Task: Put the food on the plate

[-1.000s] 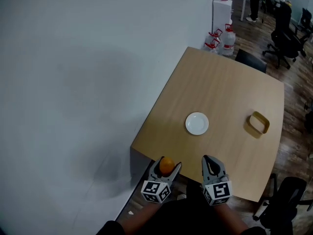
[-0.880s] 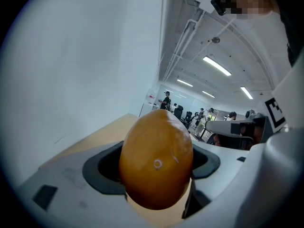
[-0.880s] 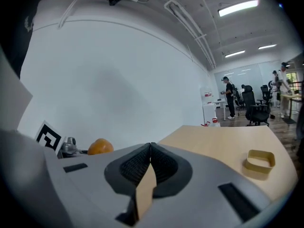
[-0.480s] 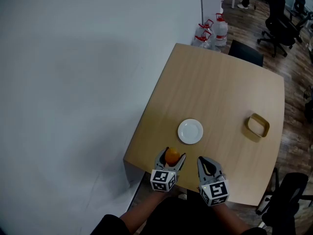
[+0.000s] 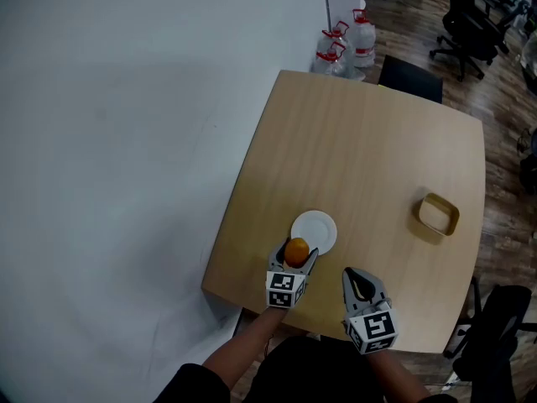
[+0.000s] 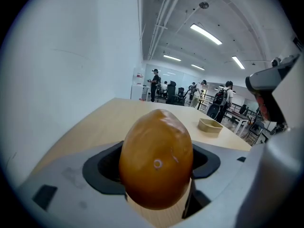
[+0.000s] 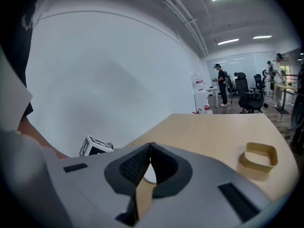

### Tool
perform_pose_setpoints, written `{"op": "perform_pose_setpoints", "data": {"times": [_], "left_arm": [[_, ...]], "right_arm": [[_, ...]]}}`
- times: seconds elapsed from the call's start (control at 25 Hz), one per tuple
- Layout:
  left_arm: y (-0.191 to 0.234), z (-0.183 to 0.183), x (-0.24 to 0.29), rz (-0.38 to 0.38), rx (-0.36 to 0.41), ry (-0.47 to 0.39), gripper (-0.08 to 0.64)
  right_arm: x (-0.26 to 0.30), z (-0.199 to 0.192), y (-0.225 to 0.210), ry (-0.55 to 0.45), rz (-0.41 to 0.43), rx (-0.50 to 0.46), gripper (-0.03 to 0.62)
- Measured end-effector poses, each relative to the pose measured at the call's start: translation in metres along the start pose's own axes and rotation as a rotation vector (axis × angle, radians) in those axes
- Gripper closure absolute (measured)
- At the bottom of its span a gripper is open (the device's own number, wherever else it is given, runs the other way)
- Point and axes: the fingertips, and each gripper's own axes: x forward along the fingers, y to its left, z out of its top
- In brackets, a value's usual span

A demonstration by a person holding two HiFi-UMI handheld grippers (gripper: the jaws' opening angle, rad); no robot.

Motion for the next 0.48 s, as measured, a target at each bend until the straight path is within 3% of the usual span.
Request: {"op": "perform_pose_setpoints", "data": {"times": [0.28, 0.48], "left_arm": [[0.009, -0.023, 0.040, 0.012, 0.058, 0.060, 0.218], [0.009, -0.047, 0.067, -0.044, 0.069, 0.168, 0.216]], "right_arm": [[0.006, -0.006, -0.016, -0.007, -0.013, 0.007, 0.532], [0.010, -0.015, -0.025, 0.008, -0.014, 0.011, 0.532]]}}
